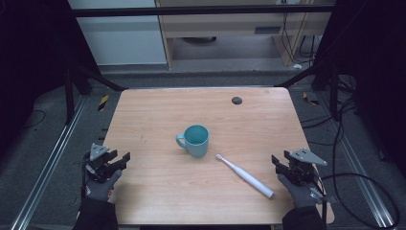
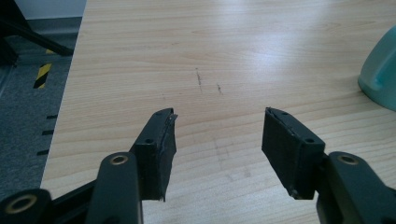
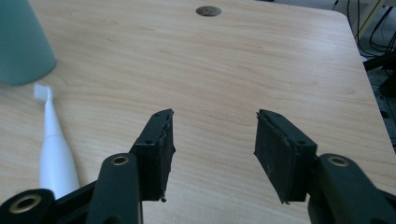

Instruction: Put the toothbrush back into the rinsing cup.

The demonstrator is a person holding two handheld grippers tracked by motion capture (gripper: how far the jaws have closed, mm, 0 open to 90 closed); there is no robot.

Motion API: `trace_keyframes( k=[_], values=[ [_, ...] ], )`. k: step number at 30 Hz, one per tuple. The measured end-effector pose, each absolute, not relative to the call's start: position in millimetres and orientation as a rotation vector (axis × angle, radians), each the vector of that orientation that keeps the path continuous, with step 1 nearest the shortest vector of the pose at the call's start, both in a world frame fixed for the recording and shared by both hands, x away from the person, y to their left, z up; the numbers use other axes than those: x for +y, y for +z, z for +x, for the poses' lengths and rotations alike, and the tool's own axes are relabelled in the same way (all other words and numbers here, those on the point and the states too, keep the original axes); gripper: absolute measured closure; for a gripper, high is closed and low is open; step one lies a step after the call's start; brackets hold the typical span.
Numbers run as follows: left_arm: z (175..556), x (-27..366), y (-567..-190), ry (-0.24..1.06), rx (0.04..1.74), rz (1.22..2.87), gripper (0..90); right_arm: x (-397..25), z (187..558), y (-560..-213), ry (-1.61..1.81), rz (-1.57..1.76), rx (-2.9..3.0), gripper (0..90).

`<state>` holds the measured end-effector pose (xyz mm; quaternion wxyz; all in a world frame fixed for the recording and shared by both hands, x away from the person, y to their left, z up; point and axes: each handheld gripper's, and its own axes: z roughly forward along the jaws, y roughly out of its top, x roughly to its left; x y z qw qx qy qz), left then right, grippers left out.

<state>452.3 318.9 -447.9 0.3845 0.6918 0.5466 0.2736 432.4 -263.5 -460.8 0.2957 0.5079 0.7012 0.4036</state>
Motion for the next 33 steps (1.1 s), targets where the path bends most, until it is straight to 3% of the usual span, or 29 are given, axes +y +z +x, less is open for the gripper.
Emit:
trace_keyframes(
  k=[9,22,33],
  values=[
    [450.8,317.4,-449.6,0.681,1.387,1.769,46.9,-258.3,420.7,-461.8,1.097,1.347,1.948,57.8],
    [450.1,315.9,-455.0,0.678,1.387,1.800,47.3,-240.0,410.7,-466.7,1.052,1.303,2.117,83.4],
    [450.1,314.8,-455.1,0.678,1.383,1.811,47.2,-237.2,402.9,-473.6,0.999,1.310,2.190,89.9]
  ],
)
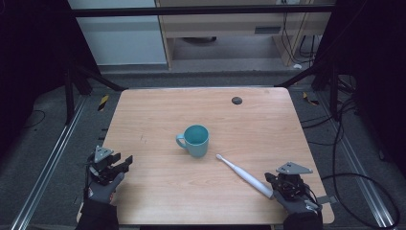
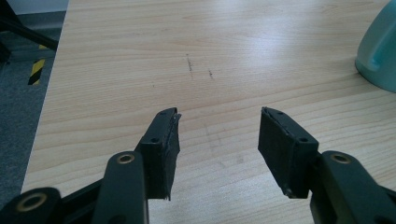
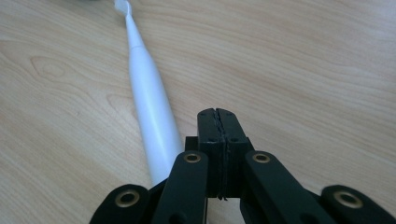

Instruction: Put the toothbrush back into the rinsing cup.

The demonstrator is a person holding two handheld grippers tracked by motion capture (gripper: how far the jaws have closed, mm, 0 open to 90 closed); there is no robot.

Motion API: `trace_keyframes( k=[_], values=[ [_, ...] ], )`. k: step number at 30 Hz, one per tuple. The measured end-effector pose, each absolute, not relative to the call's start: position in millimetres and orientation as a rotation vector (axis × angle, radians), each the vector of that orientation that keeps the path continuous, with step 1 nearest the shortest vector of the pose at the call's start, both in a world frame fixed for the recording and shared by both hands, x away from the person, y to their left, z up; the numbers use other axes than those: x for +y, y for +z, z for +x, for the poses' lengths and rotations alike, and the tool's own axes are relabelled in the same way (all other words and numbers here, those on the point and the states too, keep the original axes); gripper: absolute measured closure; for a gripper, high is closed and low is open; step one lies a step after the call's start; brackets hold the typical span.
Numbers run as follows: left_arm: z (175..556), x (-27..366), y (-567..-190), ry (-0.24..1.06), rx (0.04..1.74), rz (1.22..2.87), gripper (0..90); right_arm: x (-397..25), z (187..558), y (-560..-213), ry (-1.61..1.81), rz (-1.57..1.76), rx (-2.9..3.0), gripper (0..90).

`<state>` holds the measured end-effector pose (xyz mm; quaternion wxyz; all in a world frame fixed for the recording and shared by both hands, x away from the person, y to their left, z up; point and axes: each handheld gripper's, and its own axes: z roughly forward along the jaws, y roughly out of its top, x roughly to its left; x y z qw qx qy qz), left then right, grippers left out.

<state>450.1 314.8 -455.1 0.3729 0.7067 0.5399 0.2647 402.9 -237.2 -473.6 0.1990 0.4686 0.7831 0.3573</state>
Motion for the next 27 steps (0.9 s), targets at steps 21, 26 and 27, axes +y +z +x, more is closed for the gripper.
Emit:
trace_keyframes(
  k=[21,26,27],
  values=[
    [451.2,313.8,-456.7,0.667,1.383,1.818,47.2,-231.2,396.5,-482.4,0.951,1.318,2.288,89.2],
    [451.2,313.4,-456.7,0.669,1.382,1.820,47.2,-228.0,395.8,-483.4,0.944,1.312,2.305,88.7],
    [451.1,313.3,-456.7,0.670,1.381,1.820,47.2,-226.3,395.7,-483.6,0.956,1.316,2.305,88.5]
  ],
)
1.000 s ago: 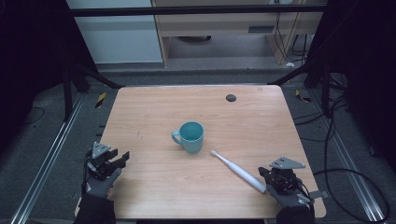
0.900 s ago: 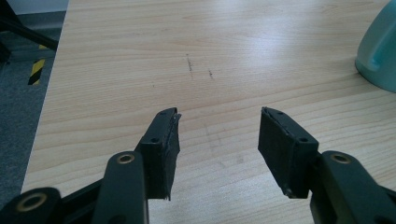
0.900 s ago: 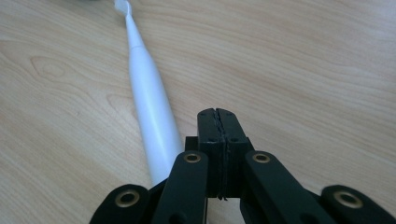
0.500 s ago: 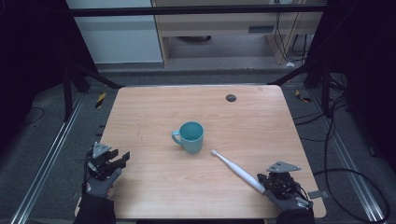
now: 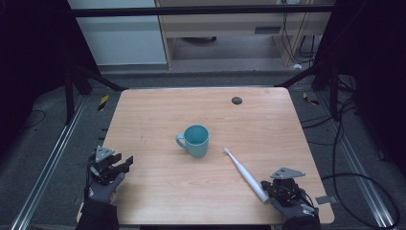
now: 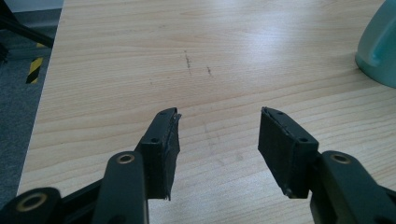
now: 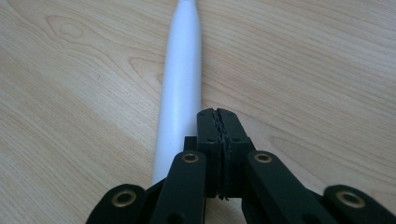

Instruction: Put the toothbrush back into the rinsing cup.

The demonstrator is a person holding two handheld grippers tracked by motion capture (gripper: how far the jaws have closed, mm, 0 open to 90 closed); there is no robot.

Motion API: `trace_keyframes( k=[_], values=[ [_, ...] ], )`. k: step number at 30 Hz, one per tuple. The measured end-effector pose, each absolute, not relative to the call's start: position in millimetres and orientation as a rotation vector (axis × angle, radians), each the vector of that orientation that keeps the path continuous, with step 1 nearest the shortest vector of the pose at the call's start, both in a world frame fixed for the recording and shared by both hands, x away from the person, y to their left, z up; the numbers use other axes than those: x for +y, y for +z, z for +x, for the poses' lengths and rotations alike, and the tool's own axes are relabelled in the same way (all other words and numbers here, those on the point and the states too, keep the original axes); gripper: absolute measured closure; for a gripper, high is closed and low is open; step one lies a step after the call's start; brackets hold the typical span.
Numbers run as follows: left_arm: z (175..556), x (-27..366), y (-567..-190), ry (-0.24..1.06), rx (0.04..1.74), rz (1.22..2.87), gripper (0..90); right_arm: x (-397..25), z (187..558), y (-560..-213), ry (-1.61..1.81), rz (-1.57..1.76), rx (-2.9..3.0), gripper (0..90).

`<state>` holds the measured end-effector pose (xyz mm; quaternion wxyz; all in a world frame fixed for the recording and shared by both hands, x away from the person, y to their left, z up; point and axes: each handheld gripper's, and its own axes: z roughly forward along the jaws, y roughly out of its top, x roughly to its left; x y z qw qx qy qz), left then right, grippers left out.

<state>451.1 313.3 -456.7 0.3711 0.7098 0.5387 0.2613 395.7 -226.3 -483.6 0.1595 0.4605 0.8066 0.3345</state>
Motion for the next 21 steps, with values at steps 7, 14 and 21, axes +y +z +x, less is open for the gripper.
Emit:
trace_keyframes(
  k=[7,14,21],
  values=[
    [451.2,313.2,-456.7,0.670,1.379,1.828,47.1,-225.8,396.1,-483.1,0.942,1.320,2.296,86.3],
    [452.5,311.7,-457.3,0.682,1.373,1.843,46.4,-229.0,399.8,-475.4,0.971,1.342,2.236,72.9],
    [454.4,310.4,-458.2,0.707,1.379,1.862,43.4,-226.1,403.3,-466.5,0.975,1.368,2.203,59.9]
  ],
)
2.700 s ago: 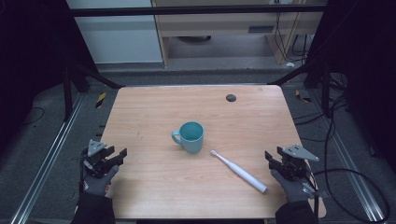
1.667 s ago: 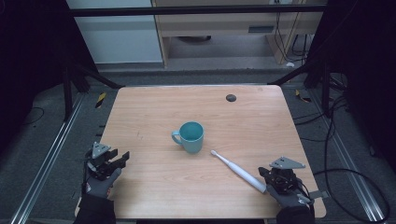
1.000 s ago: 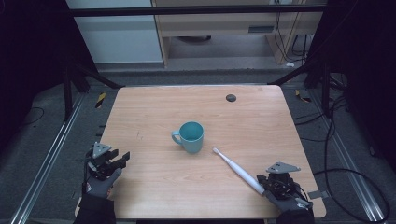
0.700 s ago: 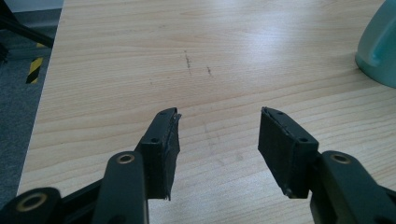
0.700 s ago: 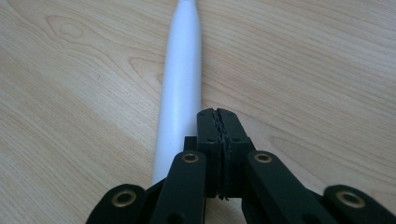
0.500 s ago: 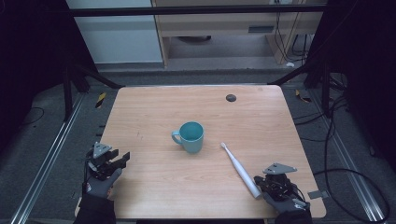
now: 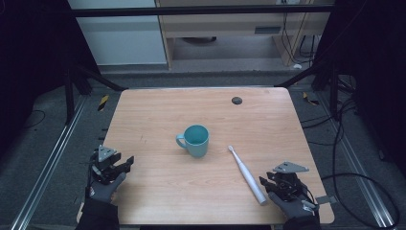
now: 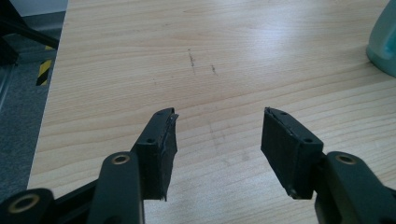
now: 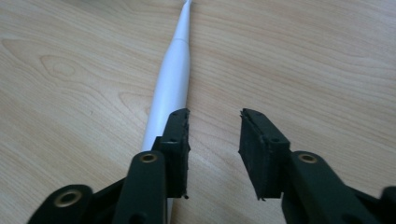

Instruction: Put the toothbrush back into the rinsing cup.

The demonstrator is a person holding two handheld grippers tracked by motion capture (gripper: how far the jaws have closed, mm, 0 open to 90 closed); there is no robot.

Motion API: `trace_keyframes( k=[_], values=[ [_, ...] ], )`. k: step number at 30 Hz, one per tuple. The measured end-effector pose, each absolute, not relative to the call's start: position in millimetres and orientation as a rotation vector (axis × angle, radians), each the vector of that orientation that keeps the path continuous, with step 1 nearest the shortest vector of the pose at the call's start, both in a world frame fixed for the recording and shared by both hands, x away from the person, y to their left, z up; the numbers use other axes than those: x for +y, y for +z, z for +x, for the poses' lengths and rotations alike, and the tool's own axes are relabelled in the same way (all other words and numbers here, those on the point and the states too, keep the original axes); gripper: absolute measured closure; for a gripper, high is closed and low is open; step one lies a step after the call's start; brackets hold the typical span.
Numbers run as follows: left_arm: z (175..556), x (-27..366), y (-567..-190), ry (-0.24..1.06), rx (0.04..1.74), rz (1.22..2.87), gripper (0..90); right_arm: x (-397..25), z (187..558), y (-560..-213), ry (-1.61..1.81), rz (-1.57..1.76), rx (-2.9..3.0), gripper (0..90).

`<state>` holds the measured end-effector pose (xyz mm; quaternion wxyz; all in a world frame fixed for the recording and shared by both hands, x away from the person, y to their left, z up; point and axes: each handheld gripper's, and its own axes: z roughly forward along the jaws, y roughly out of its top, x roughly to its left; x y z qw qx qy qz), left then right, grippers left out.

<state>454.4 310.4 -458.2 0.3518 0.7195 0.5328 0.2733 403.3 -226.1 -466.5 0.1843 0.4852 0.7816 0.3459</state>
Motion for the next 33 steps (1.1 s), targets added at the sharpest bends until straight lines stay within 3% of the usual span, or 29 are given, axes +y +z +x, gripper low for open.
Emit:
trace_keyframes(
  k=[11,33],
  values=[
    [456.7,308.5,-461.0,0.715,1.374,1.894,40.3,-209.1,409.6,-448.9,0.946,1.342,2.219,48.6],
    [458.4,307.9,-462.9,0.710,1.368,1.917,39.2,-180.8,426.4,-443.1,0.782,1.370,2.346,43.7]
  ],
)
